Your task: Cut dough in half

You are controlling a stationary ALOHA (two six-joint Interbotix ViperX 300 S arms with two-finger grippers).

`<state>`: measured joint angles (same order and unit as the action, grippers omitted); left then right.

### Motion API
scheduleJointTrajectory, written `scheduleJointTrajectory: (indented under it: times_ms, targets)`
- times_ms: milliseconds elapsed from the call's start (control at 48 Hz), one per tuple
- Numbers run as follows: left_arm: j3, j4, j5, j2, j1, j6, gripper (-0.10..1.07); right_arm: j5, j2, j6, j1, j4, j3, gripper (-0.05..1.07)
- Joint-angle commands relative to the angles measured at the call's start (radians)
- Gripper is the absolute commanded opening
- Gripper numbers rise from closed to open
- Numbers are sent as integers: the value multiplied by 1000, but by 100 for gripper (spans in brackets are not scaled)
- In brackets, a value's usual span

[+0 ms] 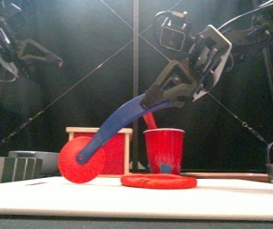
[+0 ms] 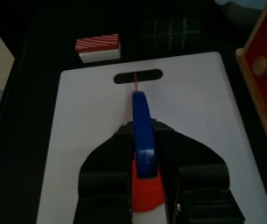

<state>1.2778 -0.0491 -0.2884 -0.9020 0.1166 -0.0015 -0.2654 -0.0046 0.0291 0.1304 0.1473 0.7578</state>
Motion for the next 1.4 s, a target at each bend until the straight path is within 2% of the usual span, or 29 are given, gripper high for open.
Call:
scheduleJointTrajectory:
  times_ms: [0, 354, 896, 1167, 1375]
  targets:
    - [-15, -2, -6, 5, 3, -2, 5, 5, -17, 0, 2, -2, -15, 36]
    - [-14, -2, -6, 5, 2, -2, 5, 87, -28, 0, 3, 0, 2, 36]
    - [-12, -2, -3, 5, 2, -2, 5, 149, -52, 0, 3, -2, 11, 36]
    - [-9, -2, -3, 5, 2, -2, 5, 187, -55, 0, 3, -2, 15, 28]
    - [-9, -2, -3, 5, 2, -2, 5, 218, -57, -2, 3, -2, 18, 27]
